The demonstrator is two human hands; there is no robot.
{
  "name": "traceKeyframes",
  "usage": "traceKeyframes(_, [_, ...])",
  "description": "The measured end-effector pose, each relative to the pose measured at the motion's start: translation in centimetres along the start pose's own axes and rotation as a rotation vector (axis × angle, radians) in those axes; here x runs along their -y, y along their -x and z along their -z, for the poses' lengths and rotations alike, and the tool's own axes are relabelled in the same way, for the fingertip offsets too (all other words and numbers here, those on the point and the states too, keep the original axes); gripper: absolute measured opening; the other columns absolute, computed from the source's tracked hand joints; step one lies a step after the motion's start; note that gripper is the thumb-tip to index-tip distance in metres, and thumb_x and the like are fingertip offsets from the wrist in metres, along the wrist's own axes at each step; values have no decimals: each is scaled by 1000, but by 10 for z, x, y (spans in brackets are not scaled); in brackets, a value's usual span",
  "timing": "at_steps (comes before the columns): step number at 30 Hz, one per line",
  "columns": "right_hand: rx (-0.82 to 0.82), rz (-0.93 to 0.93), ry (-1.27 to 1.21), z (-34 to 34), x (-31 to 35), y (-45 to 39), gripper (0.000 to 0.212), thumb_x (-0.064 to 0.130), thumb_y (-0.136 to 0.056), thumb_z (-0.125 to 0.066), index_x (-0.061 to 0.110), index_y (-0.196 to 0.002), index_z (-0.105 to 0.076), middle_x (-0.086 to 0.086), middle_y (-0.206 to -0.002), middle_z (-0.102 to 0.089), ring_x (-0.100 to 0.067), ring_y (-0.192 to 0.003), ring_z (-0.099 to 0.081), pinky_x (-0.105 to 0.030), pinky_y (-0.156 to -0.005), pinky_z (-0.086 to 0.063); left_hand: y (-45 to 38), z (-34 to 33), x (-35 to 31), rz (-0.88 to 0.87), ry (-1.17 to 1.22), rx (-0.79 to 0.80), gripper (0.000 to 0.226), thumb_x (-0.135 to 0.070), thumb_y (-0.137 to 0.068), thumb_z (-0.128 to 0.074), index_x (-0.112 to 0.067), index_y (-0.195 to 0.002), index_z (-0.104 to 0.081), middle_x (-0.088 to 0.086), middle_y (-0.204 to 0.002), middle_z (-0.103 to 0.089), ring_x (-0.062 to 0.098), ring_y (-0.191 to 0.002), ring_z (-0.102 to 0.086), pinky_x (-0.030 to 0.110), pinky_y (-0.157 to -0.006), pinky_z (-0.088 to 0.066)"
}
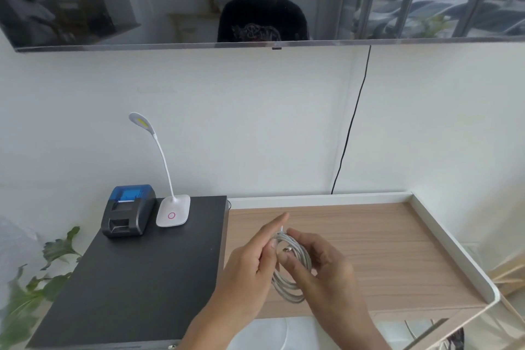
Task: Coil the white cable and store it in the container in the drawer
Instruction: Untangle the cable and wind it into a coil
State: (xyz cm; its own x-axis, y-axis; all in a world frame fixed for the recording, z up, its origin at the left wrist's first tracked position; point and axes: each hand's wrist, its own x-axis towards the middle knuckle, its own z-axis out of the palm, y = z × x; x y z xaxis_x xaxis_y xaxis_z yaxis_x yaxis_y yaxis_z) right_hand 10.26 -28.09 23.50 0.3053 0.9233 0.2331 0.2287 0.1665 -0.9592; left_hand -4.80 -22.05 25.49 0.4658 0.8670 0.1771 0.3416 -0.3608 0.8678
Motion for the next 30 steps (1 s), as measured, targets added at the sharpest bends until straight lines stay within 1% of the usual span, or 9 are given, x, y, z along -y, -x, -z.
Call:
traceKeyframes(2, [-60,130,158,-2,0,-1,22,36,-89,-75,46,-109,-73,20,-91,-78,-5,-84,-74,-11,-74,-52,0,0,1,29,23,19,40,-30,-107,-39,-61,-127,-54,-10,-64,-57,13,-57,-49,30,-62,-48])
traceKeyframes(5, [-85,249,345,-3,0,-2,21,30,-96,-68,33,-116,-73,19,-91,-76,-5,-83,-71,-18,-73,-53,0,3,3,62,71,40,28,-38,-106,-40,-51,-118,-61,-11,-70,-59,12,-66,-55,46,-77,-55])
traceKeyframes(8, [-58,313,492,-5,-1,-4,23,22,-100,-65,33,-119,-68,15,-88,-72,-6,-70,-64,-26,-64,-54,-2,4,3,92,48,49,26,-40,-106,-39,-50,-114,-62,-16,-73,-61,14,-72,-60,45,-74,-60])
traceKeyframes(11, [-16,320,597,-7,-1,-5,27,20,-101,-61,42,-117,-56,8,-84,-70,-16,-62,-62,-38,-54,-55,-5,1,1,154,73,45,25,-41,-105,-39,-48,-110,-62,-20,-84,-64,5,-74,-64,35,-60,-64])
traceKeyframes(14, [-2,277,647,-8,-4,-5,27,21,-103,-57,43,-114,-48,18,-91,-71,-14,-67,-67,-42,-55,-57,-7,-2,6,166,-35,13,27,-47,-104,-38,-39,-112,-62,-18,-103,-57,6,-82,-66,34,-61,-64])
traceKeyframes(18, [11,190,547,-13,-11,-2,23,19,-104,-50,41,-108,-42,23,-92,-72,-6,-72,-69,-41,-63,-58,-6,-10,15,74,-212,-174,26,-37,-105,-42,-29,-95,-64,-11,-83,-62,10,-77,-63,32,-68,-54])
traceKeyframes(22, [-29,58,355,-19,-21,0,20,25,-106,-44,45,-101,-42,26,-95,-71,-8,-75,-71,-42,-63,-59,-3,-17,20,123,-192,-253,31,-46,-101,-40,-31,-90,-65,-12,-71,-67,7,-71,-64,32,-65,-54])
traceKeyframes(27, [-89,-54,93,-26,-30,5,17,37,-101,-41,47,-90,-48,20,-98,-73,-16,-78,-75,-45,-56,-64,-1,-19,27,257,197,-247,24,-34,-101,-53,-31,-88,-73,-8,-77,-74,15,-70,-73,44,-65,-64])
traceKeyframes(30, [-80,-117,-42,-30,-33,6,14,36,-100,-44,41,-90,-51,12,-97,-75,-19,-80,-76,-48,-54,-65,2,-21,28,312,409,-279,26,-25,-102,-56,-28,-87,-78,1,-76,-75,19,-74,-75,36,-59,-63])
